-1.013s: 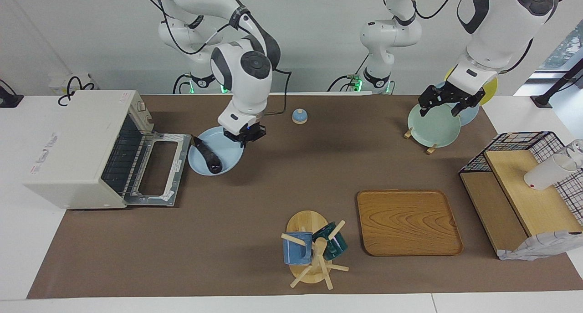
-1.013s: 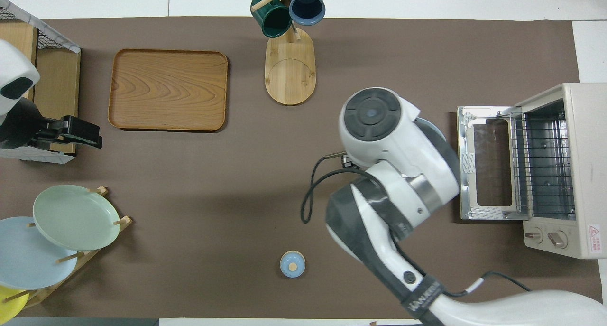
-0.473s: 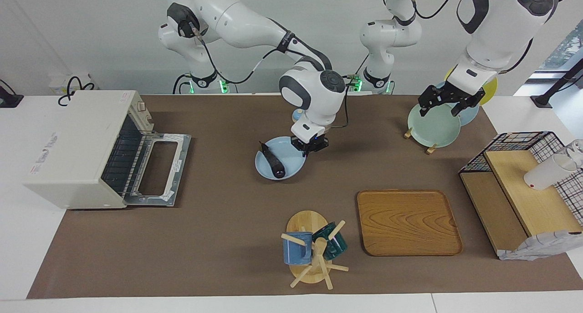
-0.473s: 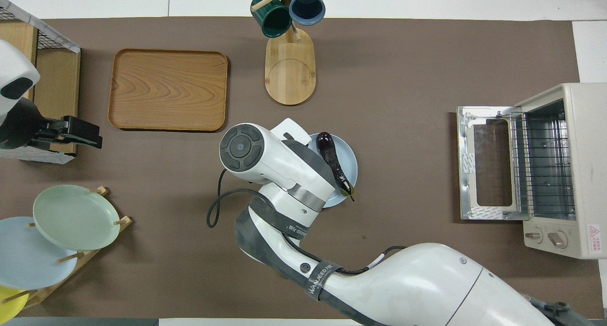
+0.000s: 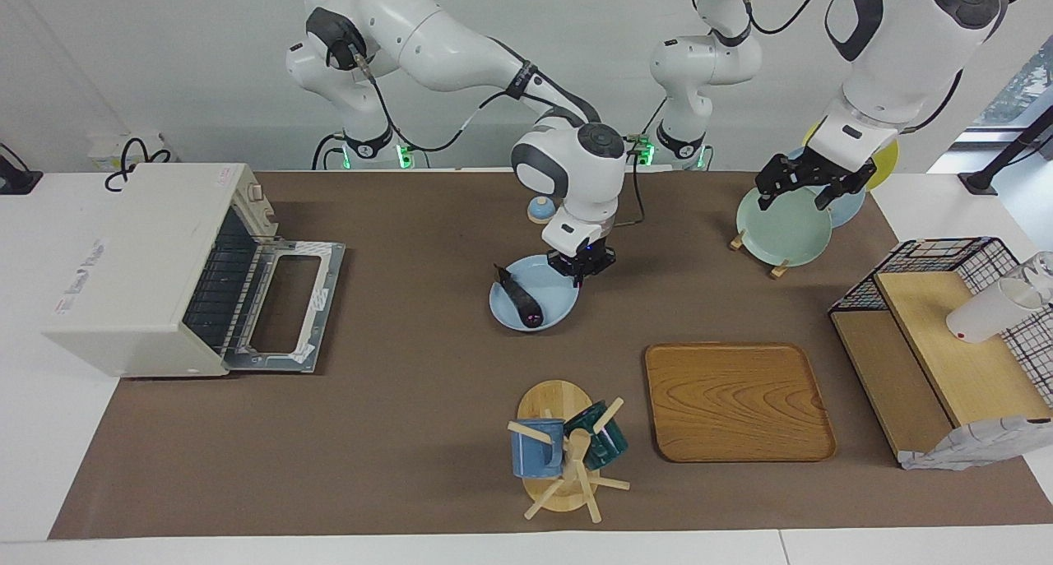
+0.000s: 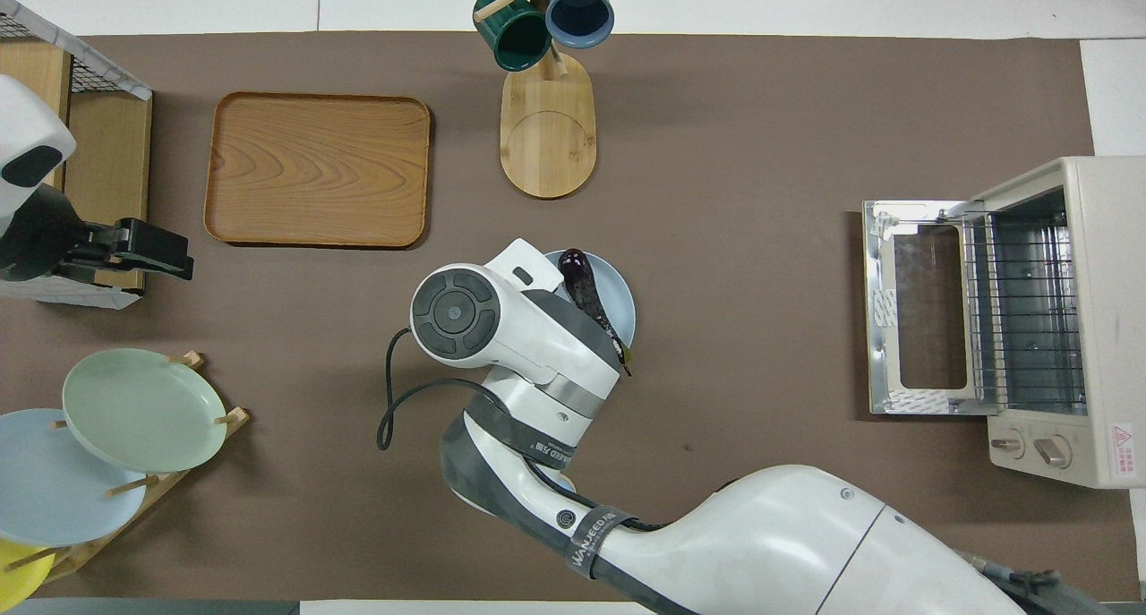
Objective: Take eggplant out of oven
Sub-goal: 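Carry the plate with eggplant out and set it on the table center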
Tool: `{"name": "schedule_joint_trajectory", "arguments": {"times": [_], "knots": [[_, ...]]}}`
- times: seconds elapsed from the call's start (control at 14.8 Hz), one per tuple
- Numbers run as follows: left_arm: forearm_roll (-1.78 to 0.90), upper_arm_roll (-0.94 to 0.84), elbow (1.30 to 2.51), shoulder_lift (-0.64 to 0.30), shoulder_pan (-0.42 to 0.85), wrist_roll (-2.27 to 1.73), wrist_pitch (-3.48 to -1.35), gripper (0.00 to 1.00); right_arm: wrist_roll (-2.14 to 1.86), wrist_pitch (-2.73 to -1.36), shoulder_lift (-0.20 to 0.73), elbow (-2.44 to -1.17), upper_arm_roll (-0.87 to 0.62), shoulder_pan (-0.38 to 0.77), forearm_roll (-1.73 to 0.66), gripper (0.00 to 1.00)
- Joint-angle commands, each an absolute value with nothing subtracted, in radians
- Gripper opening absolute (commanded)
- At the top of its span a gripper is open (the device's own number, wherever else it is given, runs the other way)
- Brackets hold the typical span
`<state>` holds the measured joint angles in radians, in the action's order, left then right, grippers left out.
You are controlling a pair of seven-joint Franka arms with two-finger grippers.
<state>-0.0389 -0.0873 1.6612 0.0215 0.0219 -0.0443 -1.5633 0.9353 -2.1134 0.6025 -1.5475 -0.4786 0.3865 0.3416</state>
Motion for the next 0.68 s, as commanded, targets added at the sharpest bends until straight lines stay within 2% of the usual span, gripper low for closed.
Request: {"name": "schedule_joint_trajectory", "arguments": {"times": [0.0, 0.2, 0.27, 0.34, 0.47, 0.61], "knots": [[-0.020, -0.097, 1.647, 0.020, 0.012, -0.043, -1.548, 1.00, 0.943, -2.155, 0.575, -1.600, -0.488, 0.344, 0.308, 0.18], [-0.020, -0.097, 1.647, 0.020, 0.012, -0.041, -1.548, 1.00, 0.939, -2.141, 0.578, -1.565, -0.488, 0.327, 0.308, 0.37], [-0.020, -0.097, 1.647, 0.020, 0.012, -0.044, -1.548, 1.00, 0.924, -2.140, 0.575, -1.557, -0.488, 0.312, 0.308, 0.49], [-0.020, -0.097, 1.647, 0.021, 0.012, -0.046, -1.548, 1.00, 0.892, -2.135, 0.571, -1.555, -0.494, 0.287, 0.308, 0.65], [-0.020, -0.098, 1.649, 0.021, 0.014, -0.046, -1.552, 1.00, 0.813, -2.067, 0.542, -1.552, -0.529, 0.212, 0.308, 0.65], [-0.020, -0.097, 1.679, 0.029, 0.023, -0.052, -1.568, 1.00, 0.686, -1.943, 0.494, -1.555, -0.548, 0.131, 0.310, 0.55]]}}
